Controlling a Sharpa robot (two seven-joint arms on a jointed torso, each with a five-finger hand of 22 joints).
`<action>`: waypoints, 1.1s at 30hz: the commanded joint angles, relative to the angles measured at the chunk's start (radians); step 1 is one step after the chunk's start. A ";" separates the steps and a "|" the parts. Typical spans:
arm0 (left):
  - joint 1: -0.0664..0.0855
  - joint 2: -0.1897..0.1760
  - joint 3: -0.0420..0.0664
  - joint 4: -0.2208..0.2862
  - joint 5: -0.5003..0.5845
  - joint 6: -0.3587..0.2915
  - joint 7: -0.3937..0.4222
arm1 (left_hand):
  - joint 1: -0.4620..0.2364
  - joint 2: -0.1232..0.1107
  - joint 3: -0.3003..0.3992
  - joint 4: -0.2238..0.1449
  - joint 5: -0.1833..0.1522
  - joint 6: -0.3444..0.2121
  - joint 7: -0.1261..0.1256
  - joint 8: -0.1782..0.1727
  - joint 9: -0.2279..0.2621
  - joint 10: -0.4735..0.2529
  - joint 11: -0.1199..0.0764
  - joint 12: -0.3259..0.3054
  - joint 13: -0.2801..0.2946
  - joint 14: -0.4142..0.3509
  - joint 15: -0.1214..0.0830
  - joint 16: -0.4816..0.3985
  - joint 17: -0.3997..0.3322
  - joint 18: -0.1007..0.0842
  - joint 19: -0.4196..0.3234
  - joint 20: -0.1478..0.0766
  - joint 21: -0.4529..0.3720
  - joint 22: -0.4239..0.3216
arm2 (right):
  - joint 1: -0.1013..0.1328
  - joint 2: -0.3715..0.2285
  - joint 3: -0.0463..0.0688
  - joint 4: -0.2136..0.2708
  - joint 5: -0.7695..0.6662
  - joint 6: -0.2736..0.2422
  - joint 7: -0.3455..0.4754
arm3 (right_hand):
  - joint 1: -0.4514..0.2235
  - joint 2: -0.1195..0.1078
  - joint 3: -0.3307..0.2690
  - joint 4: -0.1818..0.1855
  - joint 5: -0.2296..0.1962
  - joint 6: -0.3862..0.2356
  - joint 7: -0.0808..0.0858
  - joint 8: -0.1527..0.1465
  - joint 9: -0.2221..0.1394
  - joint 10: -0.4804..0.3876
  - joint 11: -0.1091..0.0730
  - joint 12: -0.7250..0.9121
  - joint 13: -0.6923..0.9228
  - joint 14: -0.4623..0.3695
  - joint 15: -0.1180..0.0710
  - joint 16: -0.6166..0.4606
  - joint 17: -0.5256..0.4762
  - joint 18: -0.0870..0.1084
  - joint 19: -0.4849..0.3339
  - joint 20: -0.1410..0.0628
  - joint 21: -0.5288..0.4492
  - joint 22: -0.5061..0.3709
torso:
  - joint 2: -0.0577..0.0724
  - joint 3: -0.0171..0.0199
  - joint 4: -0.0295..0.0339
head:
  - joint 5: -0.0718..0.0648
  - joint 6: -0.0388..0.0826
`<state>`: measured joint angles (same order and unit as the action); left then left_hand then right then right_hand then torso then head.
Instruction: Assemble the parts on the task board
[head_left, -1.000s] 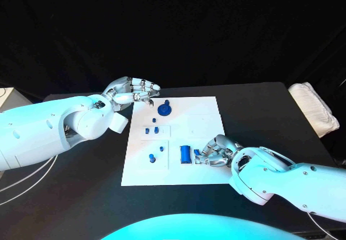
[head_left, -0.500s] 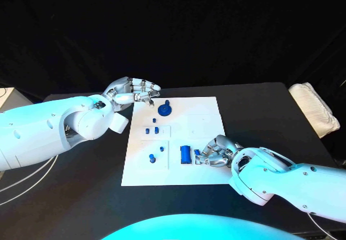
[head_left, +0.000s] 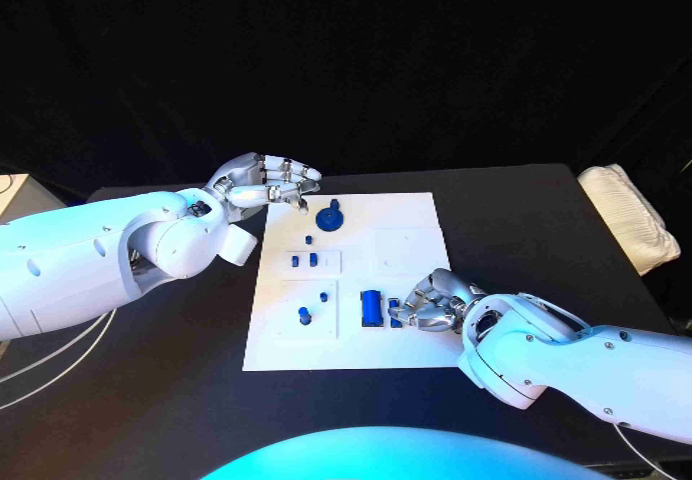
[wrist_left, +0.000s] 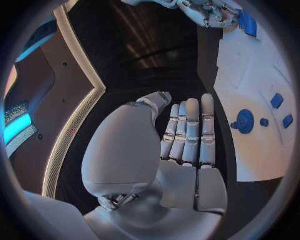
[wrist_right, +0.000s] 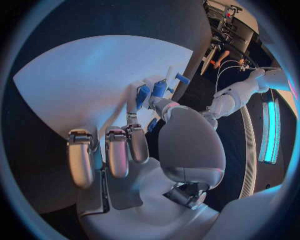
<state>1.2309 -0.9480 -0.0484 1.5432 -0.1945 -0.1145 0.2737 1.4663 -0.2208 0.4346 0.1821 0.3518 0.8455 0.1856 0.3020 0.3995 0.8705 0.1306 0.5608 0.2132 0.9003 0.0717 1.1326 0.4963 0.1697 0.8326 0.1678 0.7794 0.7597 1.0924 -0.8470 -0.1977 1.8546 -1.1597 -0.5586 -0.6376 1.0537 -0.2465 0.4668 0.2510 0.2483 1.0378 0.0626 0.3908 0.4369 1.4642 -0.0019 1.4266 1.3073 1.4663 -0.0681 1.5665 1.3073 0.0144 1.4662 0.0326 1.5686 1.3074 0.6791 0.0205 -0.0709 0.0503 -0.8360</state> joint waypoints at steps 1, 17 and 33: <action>0.001 0.000 0.001 0.003 0.005 0.013 0.006 | 0.001 0.013 0.006 0.003 0.003 0.005 0.003 0.001 -0.001 -0.004 0.003 0.004 -0.001 -0.006 0.000 -0.006 -0.002 0.012 0.000 0.004 -0.006 -0.001 | -0.001 0.003 0.000 0.001 -0.002 0.015 0.018 | -0.013 -0.001 -0.016 0.001 -0.021 0.002 0.007 0.003 0.002 0.051 -0.005 0.001 0.188 0.104 -0.003 0.003 0.261 -0.014 0.105 0.001 0.002 0.263 | 0.000 0.0002 0.0006 | 0.000 0.000; 0.001 -0.001 0.001 0.001 0.006 0.013 0.004 | 0.000 0.014 0.006 0.003 0.003 0.005 0.003 0.001 -0.001 -0.004 0.003 0.004 -0.002 -0.006 0.000 -0.006 -0.002 0.012 0.000 0.004 -0.006 -0.001 | -0.001 -0.022 0.000 0.009 -0.005 0.048 0.061 | 0.033 0.013 -0.087 -0.027 -0.155 -0.002 0.007 0.000 0.005 0.049 -0.004 -0.005 0.188 0.103 -0.003 0.002 0.259 -0.014 0.105 0.001 0.002 0.263 | -0.001 0.0009 -0.0005 | 0.004 -0.001; 0.001 -0.002 0.000 -0.001 0.007 0.010 -0.002 | 0.001 0.016 0.006 0.003 0.003 0.005 0.003 0.001 -0.001 -0.004 0.003 0.004 -0.002 -0.006 0.000 -0.006 -0.002 0.012 0.000 0.004 -0.006 -0.001 | -0.001 -0.052 0.000 0.008 0.002 0.098 0.100 | 0.085 0.065 -0.330 0.034 -0.134 -0.001 0.005 0.002 0.011 0.050 -0.005 -0.005 0.191 0.104 -0.004 0.004 0.263 -0.014 0.105 0.001 0.002 0.263 | -0.001 0.0002 -0.0006 | 0.006 0.000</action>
<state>1.2312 -0.9506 -0.0488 1.5412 -0.1934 -0.1148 0.2685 1.4661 -0.2129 0.4374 0.1850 0.3518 0.8455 0.1856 0.3020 0.3996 0.8705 0.1306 0.5605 0.2132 0.9003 0.0717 1.1326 0.4954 0.1696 0.8325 0.1678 0.7794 0.7597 1.0924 -0.8990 -0.1978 1.8632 -1.1587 -0.4946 -0.5627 1.1399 -0.1875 0.1401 0.2850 0.1083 1.0378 0.0626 0.3906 0.4465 1.4642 -0.0019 1.4266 1.3073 1.4663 -0.0681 1.5665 1.3073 0.0143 1.4662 0.0326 1.5686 1.3080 0.6780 0.0215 -0.0717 0.0563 -0.8364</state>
